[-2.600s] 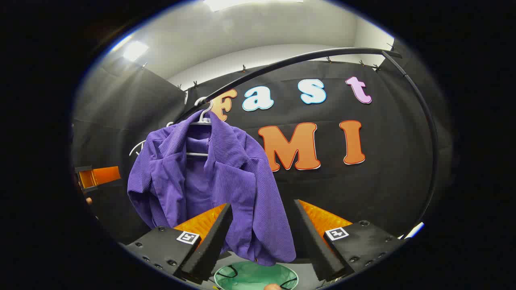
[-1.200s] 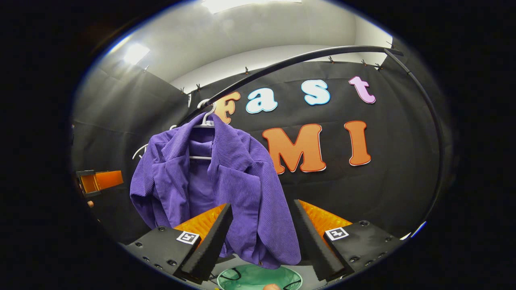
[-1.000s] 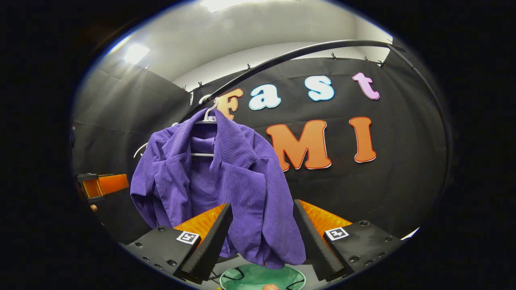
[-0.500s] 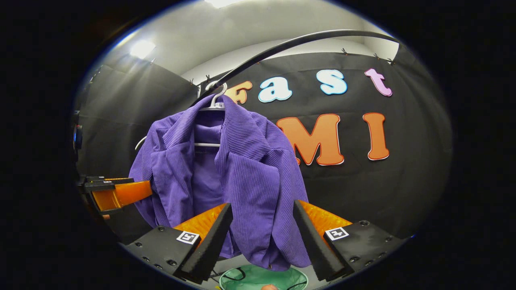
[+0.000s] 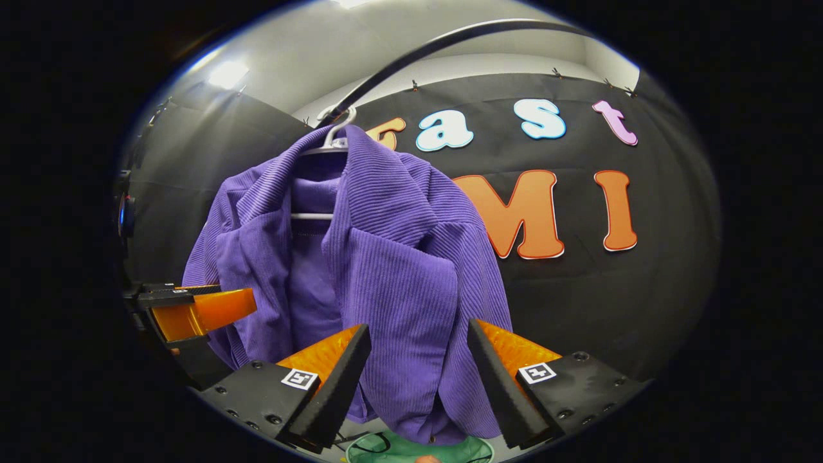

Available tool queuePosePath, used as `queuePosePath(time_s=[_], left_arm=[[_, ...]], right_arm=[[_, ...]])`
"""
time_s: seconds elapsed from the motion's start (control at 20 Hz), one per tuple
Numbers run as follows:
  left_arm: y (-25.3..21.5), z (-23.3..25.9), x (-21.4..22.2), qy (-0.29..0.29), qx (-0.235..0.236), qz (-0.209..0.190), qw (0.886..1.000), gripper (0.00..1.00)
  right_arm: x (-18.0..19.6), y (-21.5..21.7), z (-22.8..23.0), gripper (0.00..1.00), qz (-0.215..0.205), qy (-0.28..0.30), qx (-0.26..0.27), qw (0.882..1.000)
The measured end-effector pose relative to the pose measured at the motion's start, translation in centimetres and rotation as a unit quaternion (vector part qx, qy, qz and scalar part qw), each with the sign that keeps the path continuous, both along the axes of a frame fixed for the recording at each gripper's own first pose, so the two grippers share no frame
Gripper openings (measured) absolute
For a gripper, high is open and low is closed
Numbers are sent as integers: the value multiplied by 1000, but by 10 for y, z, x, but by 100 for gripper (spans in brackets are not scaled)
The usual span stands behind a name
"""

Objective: Grasp the clothes on the hanger with both hands and then place them into the laundry hamper below.

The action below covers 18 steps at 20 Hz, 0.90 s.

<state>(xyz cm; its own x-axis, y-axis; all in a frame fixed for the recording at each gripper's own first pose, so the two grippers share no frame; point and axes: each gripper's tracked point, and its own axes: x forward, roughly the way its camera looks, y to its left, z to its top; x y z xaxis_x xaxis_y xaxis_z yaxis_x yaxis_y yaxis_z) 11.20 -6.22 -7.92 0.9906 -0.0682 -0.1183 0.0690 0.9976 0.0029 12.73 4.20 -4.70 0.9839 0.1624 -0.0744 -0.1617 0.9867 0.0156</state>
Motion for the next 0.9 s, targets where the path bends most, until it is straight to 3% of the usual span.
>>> queuePosePath(time_s=[0.2, 0.3, 0.35, 0.4, 0.45, 0.55, 0.65, 0.75, 0.9], left_arm=[[-2, -6, 15, 3, 0, 4, 1000, 95], [-2, -7, 19, 3, -8, 4, 1000, 92], [-1, -8, 21, 2, -13, 2, 1000, 99], [-1, -9, 27, 5, -16, 0, 1000, 87], [-3, -8, 24, 6, -18, -2, 1000, 82], [-4, -7, 29, 4, -16, -2, 1000, 71], [-7, -6, 33, 3, -13, -5, 1000, 58], [-17, -4, 35, -2, -25, -24, 999, 42], [-12, -4, 35, -2, -18, -17, 1000, 12]], right_arm=[[19, 9, -7, 100, 26, 11, 20, 999], [29, 10, -8, 98, 29, 15, 23, 999], [32, 13, -8, 99, 33, 15, 30, 999], [32, 15, -6, 99, 39, 13, 37, 998], [31, 17, -3, 89, 45, 9, 44, 998], [30, 25, 3, 81, 64, 1, 51, 997], [32, 35, 12, 80, 79, -16, 48, 996], [34, 39, 14, 65, 84, -16, 45, 995], [42, 39, 14, 30, 82, -12, 49, 995]])
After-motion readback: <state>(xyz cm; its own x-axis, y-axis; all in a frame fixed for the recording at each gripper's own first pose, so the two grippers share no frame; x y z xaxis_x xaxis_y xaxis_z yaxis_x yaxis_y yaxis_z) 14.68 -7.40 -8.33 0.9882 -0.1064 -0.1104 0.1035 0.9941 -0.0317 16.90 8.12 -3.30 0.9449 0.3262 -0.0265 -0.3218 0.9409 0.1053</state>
